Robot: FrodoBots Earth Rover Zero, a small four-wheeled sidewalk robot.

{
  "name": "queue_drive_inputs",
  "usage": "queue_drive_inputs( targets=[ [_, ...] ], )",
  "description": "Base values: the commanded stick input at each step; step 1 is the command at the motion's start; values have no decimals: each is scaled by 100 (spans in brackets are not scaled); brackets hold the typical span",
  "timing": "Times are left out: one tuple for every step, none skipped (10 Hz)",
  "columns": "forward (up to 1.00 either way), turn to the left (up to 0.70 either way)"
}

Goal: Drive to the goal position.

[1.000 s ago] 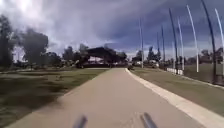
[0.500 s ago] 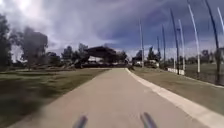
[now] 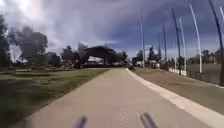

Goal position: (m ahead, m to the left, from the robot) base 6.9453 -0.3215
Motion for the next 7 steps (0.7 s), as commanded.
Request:
queue_drive_inputs(
  targets=[
    [100, -1],
    [100, -3],
    [100, -6],
    [100, -21],
    [100, -36],
    [100, 0],
    [100, 0]
  ],
)
